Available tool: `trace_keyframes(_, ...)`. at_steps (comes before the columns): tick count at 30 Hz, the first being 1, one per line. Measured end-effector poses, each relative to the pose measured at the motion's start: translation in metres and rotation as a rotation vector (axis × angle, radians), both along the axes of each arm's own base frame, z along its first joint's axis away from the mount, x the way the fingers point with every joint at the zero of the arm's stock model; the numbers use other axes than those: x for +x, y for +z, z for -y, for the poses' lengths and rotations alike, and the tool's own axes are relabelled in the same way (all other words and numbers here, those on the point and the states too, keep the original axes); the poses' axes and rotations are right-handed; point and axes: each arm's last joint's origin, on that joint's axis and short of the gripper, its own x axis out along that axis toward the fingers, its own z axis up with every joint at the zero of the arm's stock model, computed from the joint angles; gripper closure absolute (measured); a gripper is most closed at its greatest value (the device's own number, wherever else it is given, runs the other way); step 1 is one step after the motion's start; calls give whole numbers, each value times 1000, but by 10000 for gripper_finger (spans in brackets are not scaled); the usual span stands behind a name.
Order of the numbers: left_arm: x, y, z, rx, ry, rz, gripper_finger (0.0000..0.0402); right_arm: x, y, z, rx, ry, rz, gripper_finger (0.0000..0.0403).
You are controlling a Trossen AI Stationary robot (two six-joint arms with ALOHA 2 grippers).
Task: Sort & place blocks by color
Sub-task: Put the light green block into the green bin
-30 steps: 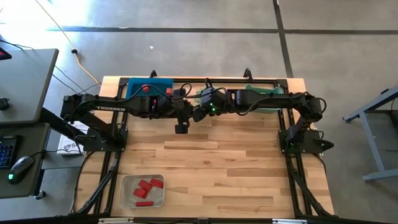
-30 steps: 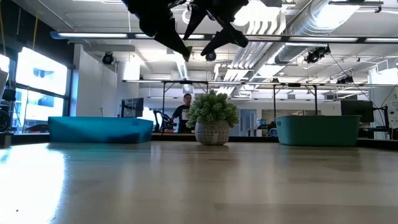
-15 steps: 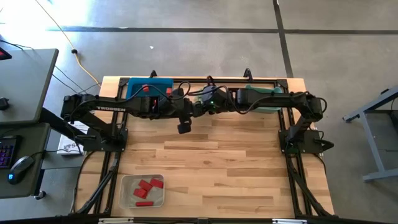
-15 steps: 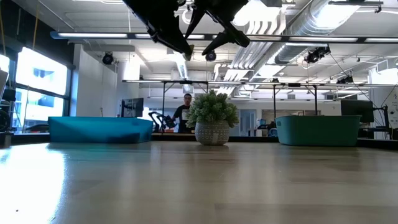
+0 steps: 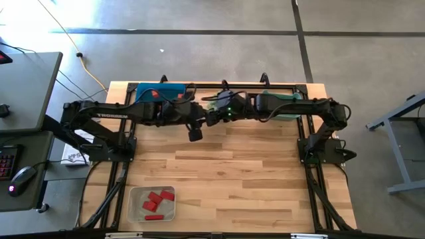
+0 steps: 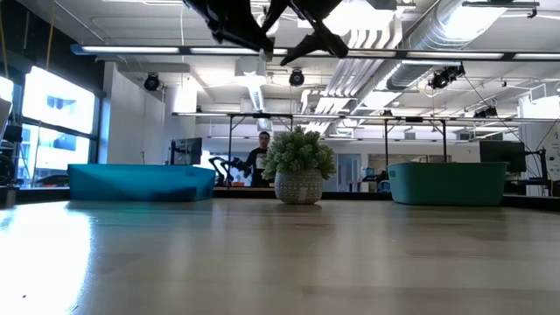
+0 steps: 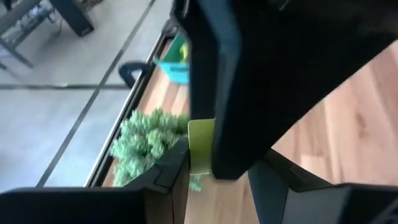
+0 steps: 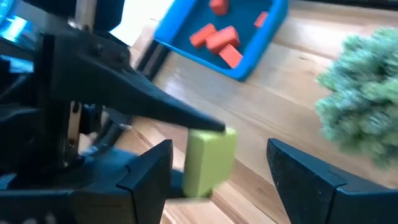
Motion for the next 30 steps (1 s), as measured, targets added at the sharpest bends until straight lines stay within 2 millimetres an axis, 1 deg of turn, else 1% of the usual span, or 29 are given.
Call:
trace_keyframes(5,-7,12,2,-6,-28,63,294,1,10,0,-17,19,84,155)
trace_keyframes(11,-11,17,3,-3,-28,79,293,2,11,0,-14,20,94,156)
trace_keyframes(14,-10,20,3,3,-32,108,292,2,12,0,-9,9,101,165)
trace_keyframes(18,-9,21,3,8,-34,124,293,2,12,0,-8,3,109,209)
trace_keyframes(23,-9,21,2,13,-32,120,292,3,14,0,-19,8,126,289)
trace_keyframes(26,-9,21,2,17,-32,122,293,4,15,0,-32,26,132,330)
trace_keyframes(28,-9,21,2,21,-24,120,291,4,15,0,-36,28,132,346)
trace_keyframes(30,-9,21,2,22,-19,120,287,4,15,0,-42,33,130,353)
